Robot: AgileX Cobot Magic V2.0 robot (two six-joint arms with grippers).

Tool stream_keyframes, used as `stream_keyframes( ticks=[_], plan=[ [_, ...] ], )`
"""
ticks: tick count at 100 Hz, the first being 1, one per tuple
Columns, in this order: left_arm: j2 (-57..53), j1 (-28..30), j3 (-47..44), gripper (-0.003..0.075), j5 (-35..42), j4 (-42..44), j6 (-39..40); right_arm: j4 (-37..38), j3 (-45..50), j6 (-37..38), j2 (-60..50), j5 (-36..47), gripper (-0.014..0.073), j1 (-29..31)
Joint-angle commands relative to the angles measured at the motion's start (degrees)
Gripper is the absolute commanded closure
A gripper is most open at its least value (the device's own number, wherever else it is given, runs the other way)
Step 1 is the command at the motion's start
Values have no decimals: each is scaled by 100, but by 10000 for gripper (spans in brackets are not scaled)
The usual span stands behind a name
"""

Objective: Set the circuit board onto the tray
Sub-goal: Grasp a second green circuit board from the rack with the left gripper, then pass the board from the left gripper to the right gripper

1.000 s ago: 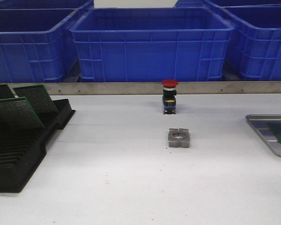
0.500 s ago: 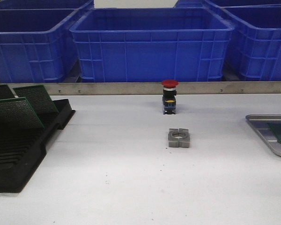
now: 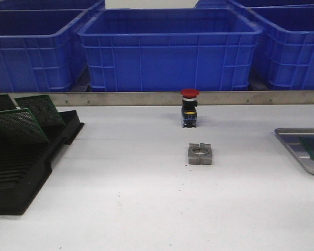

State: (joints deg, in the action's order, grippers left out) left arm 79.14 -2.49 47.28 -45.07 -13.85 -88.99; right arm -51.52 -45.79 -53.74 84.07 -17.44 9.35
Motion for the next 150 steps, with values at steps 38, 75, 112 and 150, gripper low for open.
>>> stream_keyframes(
  ticks=[38,75,112,150],
  plan=[
    [-648,-949,236,737,-258,-4230,70,-68,-178,-1179,-1184,-1049,54,-420],
    [-52,-2003,236,737,-246,-7266,59,-92,-178,-2479,-1257,-2971,54,-1563],
    [333,-2401,236,737,-976,-7729,-118,-771,-178,-2922,-1214,-3616,54,-2335],
    [333,-2401,236,737,-1858,-7729,-1503,-1245,-178,-2922,-1212,-4052,70,-2768]
  ],
)
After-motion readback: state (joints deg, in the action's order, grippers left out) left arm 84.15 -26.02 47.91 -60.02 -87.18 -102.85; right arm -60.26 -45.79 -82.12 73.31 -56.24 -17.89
